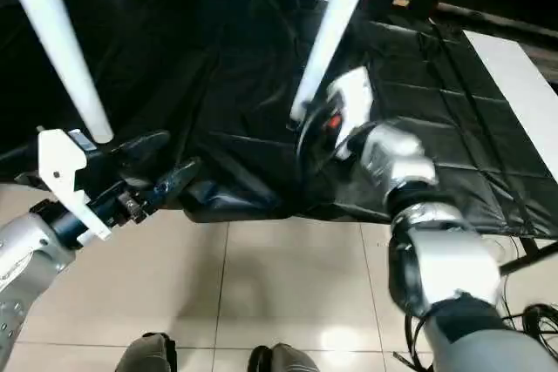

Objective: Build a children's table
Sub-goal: Flip table

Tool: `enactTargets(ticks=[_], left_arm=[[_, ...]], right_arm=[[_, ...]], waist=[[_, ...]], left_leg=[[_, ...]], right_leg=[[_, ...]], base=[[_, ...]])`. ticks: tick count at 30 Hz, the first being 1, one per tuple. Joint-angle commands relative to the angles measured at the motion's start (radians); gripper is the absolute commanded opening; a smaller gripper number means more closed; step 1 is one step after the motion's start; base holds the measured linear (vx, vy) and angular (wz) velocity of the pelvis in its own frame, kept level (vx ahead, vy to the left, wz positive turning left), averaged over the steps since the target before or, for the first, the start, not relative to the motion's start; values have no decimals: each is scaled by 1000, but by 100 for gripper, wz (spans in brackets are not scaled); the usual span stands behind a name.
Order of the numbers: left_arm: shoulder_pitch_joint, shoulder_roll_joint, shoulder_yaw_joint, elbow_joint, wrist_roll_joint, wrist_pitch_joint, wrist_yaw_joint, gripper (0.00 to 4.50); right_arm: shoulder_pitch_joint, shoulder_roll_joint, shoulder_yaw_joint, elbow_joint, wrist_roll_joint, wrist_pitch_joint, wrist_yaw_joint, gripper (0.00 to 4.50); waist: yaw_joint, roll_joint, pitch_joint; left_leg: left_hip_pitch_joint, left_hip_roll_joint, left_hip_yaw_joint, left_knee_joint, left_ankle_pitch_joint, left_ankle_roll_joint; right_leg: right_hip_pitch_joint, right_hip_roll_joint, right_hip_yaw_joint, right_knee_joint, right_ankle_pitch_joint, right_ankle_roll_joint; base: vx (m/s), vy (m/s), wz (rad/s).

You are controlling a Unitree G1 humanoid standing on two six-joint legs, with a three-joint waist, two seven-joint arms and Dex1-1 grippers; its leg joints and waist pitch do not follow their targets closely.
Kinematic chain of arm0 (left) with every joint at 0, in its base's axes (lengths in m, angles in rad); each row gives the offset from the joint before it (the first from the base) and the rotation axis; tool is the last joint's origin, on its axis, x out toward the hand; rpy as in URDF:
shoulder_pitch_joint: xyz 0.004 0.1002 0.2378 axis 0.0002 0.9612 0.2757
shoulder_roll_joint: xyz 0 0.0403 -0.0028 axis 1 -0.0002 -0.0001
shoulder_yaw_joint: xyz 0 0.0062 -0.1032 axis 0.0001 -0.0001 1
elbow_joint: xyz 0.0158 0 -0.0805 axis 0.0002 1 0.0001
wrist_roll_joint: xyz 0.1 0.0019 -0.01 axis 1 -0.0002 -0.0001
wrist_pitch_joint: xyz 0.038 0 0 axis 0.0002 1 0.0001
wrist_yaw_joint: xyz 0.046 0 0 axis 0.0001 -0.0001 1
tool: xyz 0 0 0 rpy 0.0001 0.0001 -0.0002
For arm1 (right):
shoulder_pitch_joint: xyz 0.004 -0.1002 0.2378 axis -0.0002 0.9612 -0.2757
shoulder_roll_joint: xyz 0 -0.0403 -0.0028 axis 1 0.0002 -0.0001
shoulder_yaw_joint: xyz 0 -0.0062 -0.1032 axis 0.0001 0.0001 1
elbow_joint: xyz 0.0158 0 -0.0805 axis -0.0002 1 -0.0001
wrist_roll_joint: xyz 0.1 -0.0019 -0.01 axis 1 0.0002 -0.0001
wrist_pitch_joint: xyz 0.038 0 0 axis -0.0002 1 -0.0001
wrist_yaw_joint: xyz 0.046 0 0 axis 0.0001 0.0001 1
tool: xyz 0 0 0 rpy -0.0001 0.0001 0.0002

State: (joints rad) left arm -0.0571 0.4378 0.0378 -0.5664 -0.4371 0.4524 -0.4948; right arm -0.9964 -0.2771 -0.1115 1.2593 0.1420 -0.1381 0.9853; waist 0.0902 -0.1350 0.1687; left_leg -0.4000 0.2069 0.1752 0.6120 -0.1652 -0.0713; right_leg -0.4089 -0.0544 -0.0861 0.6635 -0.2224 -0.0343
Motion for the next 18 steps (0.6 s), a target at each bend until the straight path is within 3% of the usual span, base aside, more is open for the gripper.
enactTargets(ticks=[1,3,7,11,14,16,18], left_arm=[[-2,0,-23,13,15,-12,-6,342],[2,-5,-30,13,20,-15,-5,342],[13,-12,-46,12,33,-22,7,354],[21,-20,-49,8,37,-24,11,354],[26,-19,-42,11,35,-26,8,354],[23,-17,-41,13,34,-23,6,354],[21,-14,-41,11,33,-20,4,354]], right_arm=[[11,-21,-29,-4,-9,-35,-90,334],[14,-27,-51,0,2,-46,-150,334],[30,-25,-112,-2,58,-45,-171,375],[59,-17,-107,-17,68,-62,-141,398],[69,2,-126,-25,74,-94,-180,418],[52,4,-131,-10,61,-103,-227,441],[41,5,-135,-3,57,-107,-253,447]], waist=[[3,34,-89],[5,33,-90],[3,25,-86],[1,21,-83],[-2,24,-82],[-2,32,-76],[-2,32,-75]], left_leg=[[38,44,-6,-68,-70,26],[38,42,-4,-69,-82,14],[33,40,-3,-71,-111,4],[29,39,-4,-71,-108,13],[30,40,-5,-71,-106,15],[31,40,-6,-74,-119,8],[33,39,-6,-74,-125,3]], right_leg=[[52,-93,67,-66,8,-288],[52,-92,67,-66,-4,-281],[52,-92,69,-71,-37,-245],[52,-94,70,-74,-52,-235],[50,-93,69,-74,-55,-238],[46,-93,68,-76,-69,-237],[44,-91,68,-76,-71,-236]], base=[[0,0,0],[0,0,0],[0,0,0],[0,0,0],[0,0,0],[0,0,0],[0,0,0]])
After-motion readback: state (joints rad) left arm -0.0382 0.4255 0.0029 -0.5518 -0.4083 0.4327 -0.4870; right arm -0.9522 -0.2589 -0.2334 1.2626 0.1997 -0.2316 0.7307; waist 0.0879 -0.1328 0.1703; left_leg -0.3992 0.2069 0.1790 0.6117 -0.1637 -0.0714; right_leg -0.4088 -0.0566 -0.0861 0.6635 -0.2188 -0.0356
